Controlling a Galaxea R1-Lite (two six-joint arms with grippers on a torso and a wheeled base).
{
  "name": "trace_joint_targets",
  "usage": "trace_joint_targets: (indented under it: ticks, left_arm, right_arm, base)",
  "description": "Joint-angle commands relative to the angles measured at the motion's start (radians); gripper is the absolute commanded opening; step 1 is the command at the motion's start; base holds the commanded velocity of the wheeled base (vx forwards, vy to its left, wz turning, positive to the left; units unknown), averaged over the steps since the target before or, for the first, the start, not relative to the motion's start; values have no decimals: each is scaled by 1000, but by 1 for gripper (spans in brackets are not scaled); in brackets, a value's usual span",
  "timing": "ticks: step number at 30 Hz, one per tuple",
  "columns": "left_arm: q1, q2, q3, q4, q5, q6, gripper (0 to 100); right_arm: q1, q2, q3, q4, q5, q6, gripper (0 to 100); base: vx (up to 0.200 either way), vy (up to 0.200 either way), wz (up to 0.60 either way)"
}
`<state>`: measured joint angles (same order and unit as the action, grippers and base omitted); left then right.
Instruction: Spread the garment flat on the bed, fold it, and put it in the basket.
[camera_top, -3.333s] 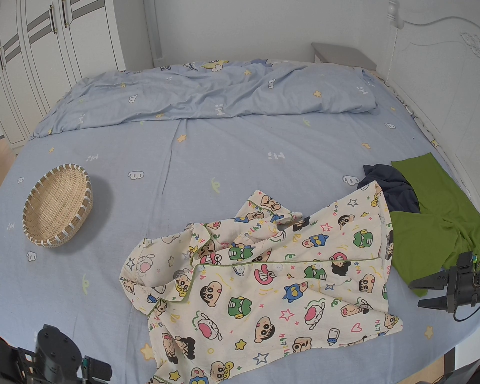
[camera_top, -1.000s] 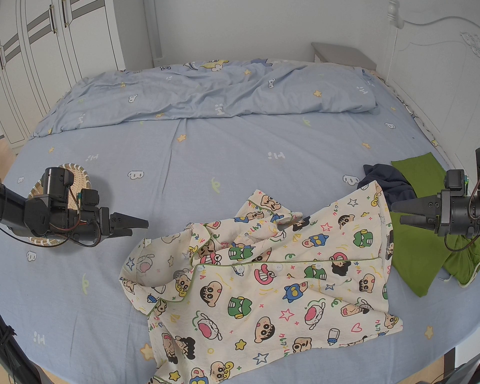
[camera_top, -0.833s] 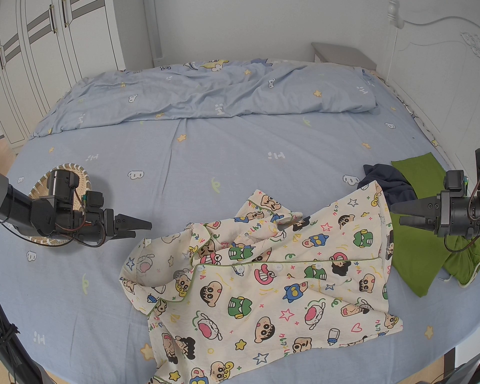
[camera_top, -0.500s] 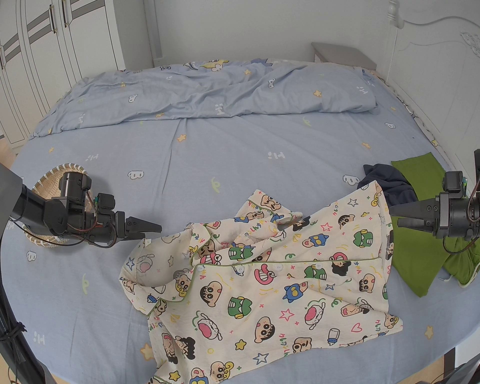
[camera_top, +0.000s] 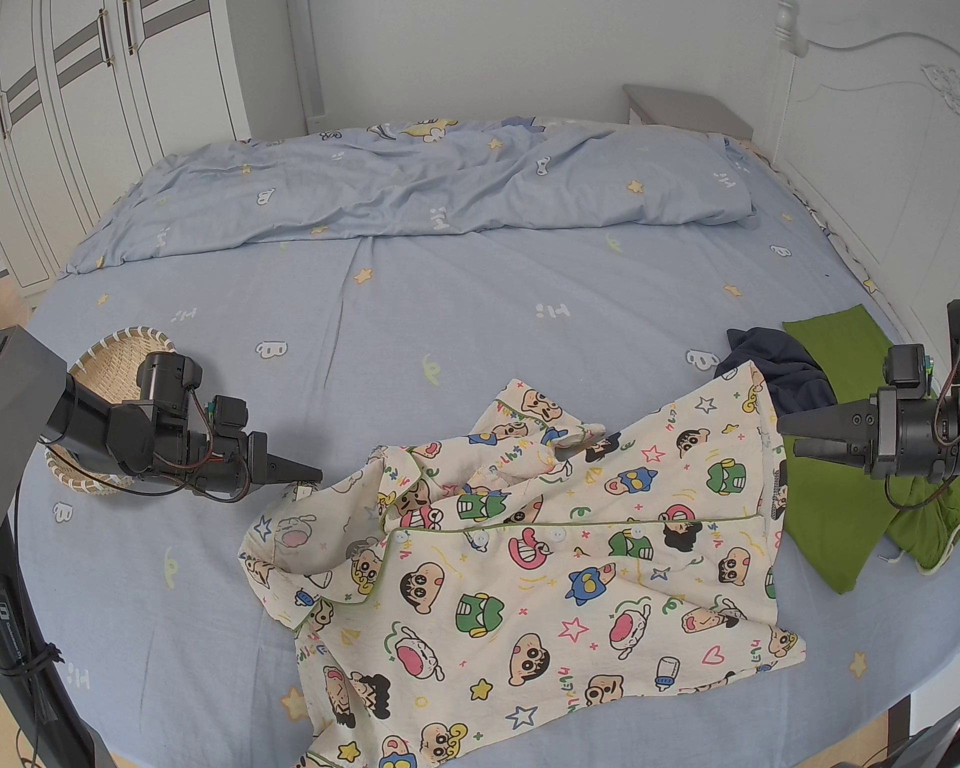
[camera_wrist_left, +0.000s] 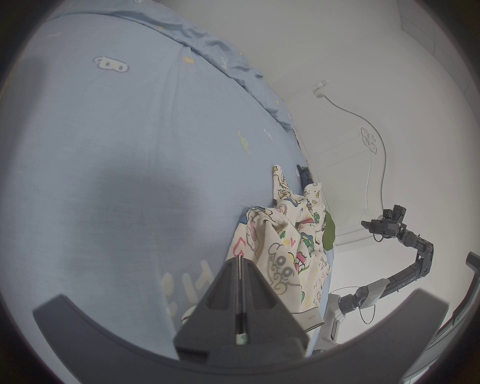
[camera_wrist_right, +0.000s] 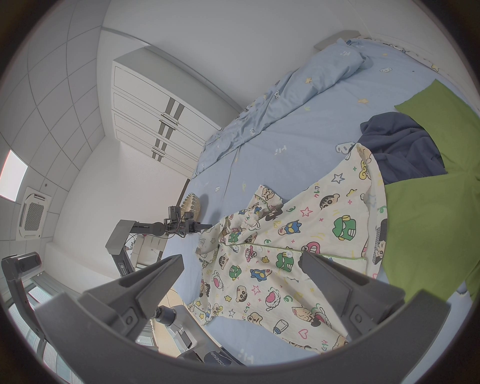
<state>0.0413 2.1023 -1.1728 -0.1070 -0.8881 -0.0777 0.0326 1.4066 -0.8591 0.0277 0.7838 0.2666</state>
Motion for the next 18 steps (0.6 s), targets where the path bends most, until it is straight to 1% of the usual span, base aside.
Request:
trace_joint_targets:
  ticks: [1,8,10,12,13,14,18]
  left_arm:
    - [-6,10,2,0,0,-1,0]
    - [6,-8,1,1,0,-11,0]
    - [15,-45,2,3,0,-13,0]
    - [52,-82,8,3,0,-13,0]
    - [52,-82,8,3,0,-13,0]
    - [71,-105,12,4,-2,-14,0]
    - [103,-133,27,4,-2,-13,0]
  right_arm:
    - [0,0,-1,0,0,0,100]
    - [0,2,0,-2,-1,0,100]
    - [0,3,0,0,-1,0,100]
    - [0,3,0,-2,-1,0,100]
    - [0,3,0,-2,-1,0,100]
    - [0,3,0,-2,-1,0,100]
    - [0,3,0,-2,-1,0,100]
  base:
    - [0,0,0]
    - [0,0,0]
    - [0,0,0]
    - [0,0,0]
    - [0,0,0]
    - [0,0,0]
    - [0,0,0]
